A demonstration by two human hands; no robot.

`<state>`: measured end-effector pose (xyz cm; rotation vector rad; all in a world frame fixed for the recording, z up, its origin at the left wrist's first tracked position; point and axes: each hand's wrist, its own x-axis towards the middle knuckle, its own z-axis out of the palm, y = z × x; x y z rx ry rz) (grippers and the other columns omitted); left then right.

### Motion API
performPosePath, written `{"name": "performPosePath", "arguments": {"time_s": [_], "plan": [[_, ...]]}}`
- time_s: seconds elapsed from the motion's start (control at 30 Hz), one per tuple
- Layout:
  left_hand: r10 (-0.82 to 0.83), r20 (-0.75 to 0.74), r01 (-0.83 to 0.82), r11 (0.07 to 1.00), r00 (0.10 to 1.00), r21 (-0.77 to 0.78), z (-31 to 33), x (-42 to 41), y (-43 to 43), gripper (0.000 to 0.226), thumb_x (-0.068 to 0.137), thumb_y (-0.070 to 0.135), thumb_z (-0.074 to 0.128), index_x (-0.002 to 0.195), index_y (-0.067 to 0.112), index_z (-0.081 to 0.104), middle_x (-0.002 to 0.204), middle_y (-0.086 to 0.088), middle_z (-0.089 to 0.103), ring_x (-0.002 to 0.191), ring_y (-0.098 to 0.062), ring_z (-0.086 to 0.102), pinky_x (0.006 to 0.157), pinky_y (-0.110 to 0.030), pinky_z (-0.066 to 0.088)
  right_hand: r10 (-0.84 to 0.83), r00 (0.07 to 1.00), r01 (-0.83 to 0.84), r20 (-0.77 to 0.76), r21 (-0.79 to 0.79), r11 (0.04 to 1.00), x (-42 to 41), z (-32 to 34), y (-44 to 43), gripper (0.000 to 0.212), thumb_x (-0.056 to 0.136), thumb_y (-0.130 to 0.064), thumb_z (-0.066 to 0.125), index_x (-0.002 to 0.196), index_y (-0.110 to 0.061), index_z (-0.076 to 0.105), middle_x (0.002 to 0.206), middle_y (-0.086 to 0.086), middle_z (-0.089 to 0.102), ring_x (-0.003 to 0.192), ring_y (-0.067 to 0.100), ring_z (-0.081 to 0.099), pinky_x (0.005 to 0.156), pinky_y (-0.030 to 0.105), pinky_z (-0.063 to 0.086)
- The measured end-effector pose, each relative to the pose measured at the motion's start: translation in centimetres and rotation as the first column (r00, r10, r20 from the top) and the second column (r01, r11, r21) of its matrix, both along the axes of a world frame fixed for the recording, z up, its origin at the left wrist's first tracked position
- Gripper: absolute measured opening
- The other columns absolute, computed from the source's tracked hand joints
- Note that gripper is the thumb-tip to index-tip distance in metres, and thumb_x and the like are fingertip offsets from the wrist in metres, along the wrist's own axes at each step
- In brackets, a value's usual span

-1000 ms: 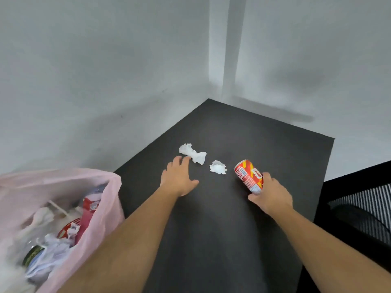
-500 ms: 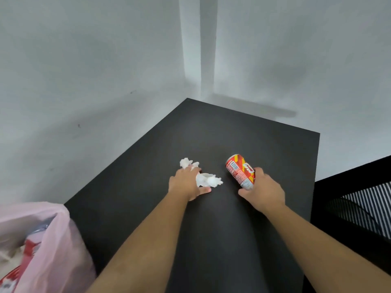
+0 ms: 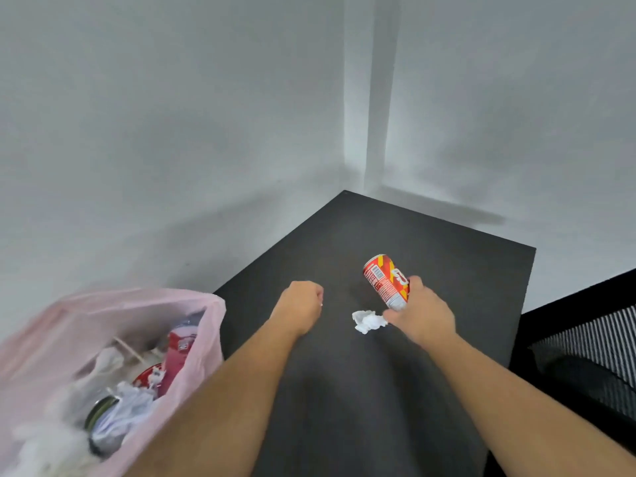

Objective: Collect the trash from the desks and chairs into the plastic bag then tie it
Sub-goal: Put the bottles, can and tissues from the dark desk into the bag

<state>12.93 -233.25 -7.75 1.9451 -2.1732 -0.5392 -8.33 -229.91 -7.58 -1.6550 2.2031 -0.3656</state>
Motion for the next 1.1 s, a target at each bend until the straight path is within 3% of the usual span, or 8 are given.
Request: {"name": "performPosePath", "arguments": {"time_s": [0.1, 0.23, 0.5, 0.63, 0.83, 0.93, 1.03, 1.1], "plan": [[0.027, -0.034, -0.031, 0.994, 0.999, -0.108, 3.3, 1.4, 2.8, 0.033, 0.090, 0.007, 0.040, 0.060, 0.018, 0.045, 0.099, -0.009, 0.060, 0.085, -0.030, 0.062, 0.069, -0.034, 0.048, 0.023, 1.000, -0.023, 0.000, -0.068, 0.997, 1.5, 2.7, 1.7, 0.070, 0.071, -0.046, 0.069, 0.127, -0.019, 0.038, 0.111, 0.004, 0.058, 0.096, 0.024, 0.060, 0.076, 0.032, 0.049], [-0.048, -0.088, 0.039, 0.994, 0.995, -0.100, 4.6, -0.3, 5.3, 0.021, 0.088, 0.016, 0.048, 0.106, 0.009, 0.057, 0.123, -0.004, 0.048, 0.102, -0.026, 0.057, 0.084, -0.033, 0.045, 0.013, 1.000, -0.014, -0.009, -0.090, 0.996, 1.1, 4.1, 3.1, 0.074, 0.074, -0.049, 0.070, 0.132, -0.020, 0.033, 0.117, 0.003, 0.056, 0.101, 0.021, 0.060, 0.081, 0.035, 0.053], [-0.184, 0.085, 0.168, 0.972, 0.979, 0.165, -1.2, -7.8, 3.1, 0.075, 0.095, 0.028, 0.049, 0.152, 0.011, 0.003, 0.161, -0.003, -0.005, 0.148, -0.022, 0.011, 0.117, -0.035, 0.021, -0.024, 1.000, 0.025, 0.013, -0.039, 0.999, -3.7, 2.6, 2.0, 0.082, 0.075, -0.052, 0.070, 0.139, -0.023, 0.027, 0.128, 0.001, 0.052, 0.110, 0.020, 0.059, 0.088, 0.036, 0.054], [-0.192, 0.127, 0.152, 0.950, 0.973, 0.273, -6.0, -9.2, 1.2, 0.059, 0.100, 0.023, 0.034, 0.152, 0.029, 0.006, 0.161, -0.001, -0.009, 0.148, -0.028, 0.006, 0.119, -0.042, 0.011, 0.009, 1.000, -0.009, 0.017, -0.019, 1.000, -5.8, 1.3, 0.1, 0.082, 0.076, -0.051, 0.070, 0.140, -0.023, 0.027, 0.130, 0.000, 0.051, 0.112, 0.020, 0.058, 0.090, 0.035, 0.053], [-0.116, 0.190, 0.135, 0.987, 0.975, -0.091, -10.5, -9.5, 3.9, 0.034, 0.101, 0.040, 0.030, 0.119, 0.019, 0.050, 0.130, 0.001, 0.042, 0.118, -0.021, 0.041, 0.101, -0.034, 0.031, 0.030, 0.999, -0.031, 0.011, 0.043, 0.999, -7.1, -0.6, -1.6, 0.084, 0.075, -0.051, 0.071, 0.141, -0.024, 0.025, 0.131, 0.000, 0.051, 0.113, 0.020, 0.057, 0.091, 0.037, 0.052], [-0.114, 0.264, 0.100, 0.993, 0.958, 0.066, -9.0, -8.8, 3.9, 0.051, 0.101, 0.045, 0.025, 0.095, 0.012, 0.064, 0.109, -0.006, 0.063, 0.103, -0.026, 0.055, 0.091, -0.036, 0.040, 0.051, 0.998, -0.052, 0.025, 0.036, 0.998, -6.4, -0.8, -1.6, 0.084, 0.075, -0.051, 0.070, 0.140, -0.024, 0.026, 0.131, 0.001, 0.051, 0.113, 0.021, 0.058, 0.092, 0.038, 0.053], [-0.046, 0.114, 0.016, 0.968, 0.992, 0.249, -5.9, -7.6, 3.4, 0.061, 0.099, 0.051, 0.026, 0.071, 0.008, 0.058, 0.088, -0.015, 0.072, 0.090, -0.031, 0.066, 0.086, -0.037, 0.050, 0.075, 0.996, -0.076, 0.050, 0.018, 0.997, -4.8, -0.2, -1.3, 0.083, 0.074, -0.051, 0.071, 0.140, -0.024, 0.027, 0.131, 0.000, 0.052, 0.113, 0.021, 0.058, 0.093, 0.039, 0.053], [-0.019, 0.067, 0.005, 0.978, 0.998, 0.208, -2.8, -6.3, 3.3, 0.059, 0.099, 0.051, 0.027, 0.071, 0.008, 0.054, 0.086, -0.016, 0.071, 0.085, -0.032, 0.065, 0.083, -0.037, 0.050, 0.102, 0.993, -0.101, 0.060, -0.014, 0.995, -3.1, 1.0, -0.8, 0.083, 0.074, -0.051, 0.071, 0.139, -0.024, 0.027, 0.129, 0.000, 0.053, 0.111, 0.020, 0.059, 0.092, 0.038, 0.053]]}}
